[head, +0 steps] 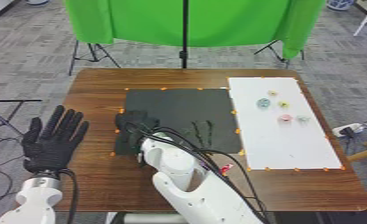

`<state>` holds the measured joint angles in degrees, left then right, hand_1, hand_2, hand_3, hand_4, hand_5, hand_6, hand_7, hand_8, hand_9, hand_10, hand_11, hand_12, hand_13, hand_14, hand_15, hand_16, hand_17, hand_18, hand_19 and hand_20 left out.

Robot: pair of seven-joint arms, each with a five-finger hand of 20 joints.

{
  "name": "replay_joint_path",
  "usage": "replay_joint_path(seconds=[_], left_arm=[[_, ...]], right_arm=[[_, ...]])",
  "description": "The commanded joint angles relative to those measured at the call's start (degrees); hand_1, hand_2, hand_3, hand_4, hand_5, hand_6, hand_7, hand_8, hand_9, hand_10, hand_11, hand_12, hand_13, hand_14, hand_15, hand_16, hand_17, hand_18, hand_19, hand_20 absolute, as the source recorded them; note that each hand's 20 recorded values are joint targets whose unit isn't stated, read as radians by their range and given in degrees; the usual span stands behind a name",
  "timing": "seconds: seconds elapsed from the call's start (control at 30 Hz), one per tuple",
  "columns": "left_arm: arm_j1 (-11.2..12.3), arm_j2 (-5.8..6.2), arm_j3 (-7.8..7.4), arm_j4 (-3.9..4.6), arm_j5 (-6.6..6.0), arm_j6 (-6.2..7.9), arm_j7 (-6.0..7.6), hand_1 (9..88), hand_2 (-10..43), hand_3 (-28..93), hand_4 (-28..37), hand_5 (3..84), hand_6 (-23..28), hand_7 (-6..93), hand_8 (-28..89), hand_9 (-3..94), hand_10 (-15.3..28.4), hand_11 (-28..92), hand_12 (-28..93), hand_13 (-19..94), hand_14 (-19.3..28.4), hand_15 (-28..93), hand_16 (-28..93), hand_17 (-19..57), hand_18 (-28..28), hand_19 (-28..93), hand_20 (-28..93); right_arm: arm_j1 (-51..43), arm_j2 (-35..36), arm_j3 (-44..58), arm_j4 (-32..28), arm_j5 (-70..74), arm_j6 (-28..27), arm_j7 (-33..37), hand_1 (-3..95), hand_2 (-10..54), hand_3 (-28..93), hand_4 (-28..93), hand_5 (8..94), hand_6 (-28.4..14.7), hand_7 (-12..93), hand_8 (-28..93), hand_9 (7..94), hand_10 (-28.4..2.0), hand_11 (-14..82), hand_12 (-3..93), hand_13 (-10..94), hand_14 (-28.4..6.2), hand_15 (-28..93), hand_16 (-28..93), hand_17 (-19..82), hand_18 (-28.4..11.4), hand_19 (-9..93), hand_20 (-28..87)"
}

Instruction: Arrange flowers

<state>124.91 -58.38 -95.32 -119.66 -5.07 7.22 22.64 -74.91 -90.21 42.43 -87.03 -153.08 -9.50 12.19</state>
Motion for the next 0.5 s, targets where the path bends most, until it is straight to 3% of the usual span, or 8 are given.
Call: replay_joint_path(seconds=[0.03, 0.17, 0.27, 0.3, 0.5], left_arm=[[0.76, -1.11, 0.05, 0.54, -0.4, -0.93, -0.12, 28.0, 12.4, 74, -28.3, 45.4, 10.0, 8.7, -8, 39.8, 16.4, 15, 10, 29, 15.6, 28, -6, -6.6, 12.9, 31, 11], [1.77, -2.21, -0.57, 0.35, -0.23, -1.78, 0.05, 28.0, 12.4, 74, -28.3, 45.4, 10.0, 8.6, -8, 39.7, 16.3, 15, 10, 29, 15.7, 28, -6, -6.6, 12.9, 31, 11], [2.34, -3.78, -1.26, 0.26, -0.18, -1.79, -0.55, 28.0, 12.4, 74, -28.3, 45.3, 10.0, 8.6, -8, 39.7, 16.3, 15, 10, 29, 15.7, 28, -6, -6.6, 13.0, 31, 11], [3.02, -4.41, -1.53, -0.15, -0.25, -1.66, -0.51, 28.0, 12.4, 75, -28.3, 45.3, 10.0, 8.6, -8, 39.6, 16.3, 15, 10, 29, 15.7, 28, -6, -6.6, 12.9, 31, 11], [5.08, -4.59, -3.26, -1.5, 0.77, -3.31, 0.8, 28.1, 12.3, 74, -28.3, 45.3, 10.0, 8.7, -8, 39.6, 16.2, 15, 10, 29, 15.7, 29, -6, -6.6, 13.0, 31, 11]], right_arm=[[0.56, 0.52, 0.66, -2.41, 3.84, 1.85, 3.22, 54.4, -9.5, 78, -28, 57.9, -3.2, 23, -16, 57.5, -15.9, 19.1, 15.3, 57, -10.6, 61, 33, 33, -23.7, 93, 48], [1.04, 2.57, 2.07, -6.49, 8.0, 2.55, 4.79, 47.9, -9.5, 83, -28, 55.7, -4.1, 21, -15, 56.3, -16.6, 18.0, 15.1, 57, -12.8, 64, 27, 32, -24.0, 93, 48], [0.62, 6.42, 5.44, -10.8, 12.03, 3.02, 5.38, 44.0, -9.5, 84, -28, 54.0, -4.7, 20, -15, 54.7, -17.3, 17.5, 15.2, 56, -14.1, 66, 21, 32, -24.1, 93, 47], [0.09, 8.5, 6.79, -12.63, 13.26, 3.57, 5.76, 41.2, -9.5, 83, -28, 53.0, -5.2, 19, -15, 53.8, -17.9, 17.2, 15.2, 55, -14.8, 66, 20, 32, -24.2, 93, 47], [-5.37, 24.31, 19.44, -21.12, 16.79, 6.29, 12.58, 35.7, -9.5, 84, -28, 51.3, -6.8, 16, -13, 51.8, -19.8, 16.4, 15.0, 52, -17.2, 65, 17, 30, -23.9, 87, 42]])
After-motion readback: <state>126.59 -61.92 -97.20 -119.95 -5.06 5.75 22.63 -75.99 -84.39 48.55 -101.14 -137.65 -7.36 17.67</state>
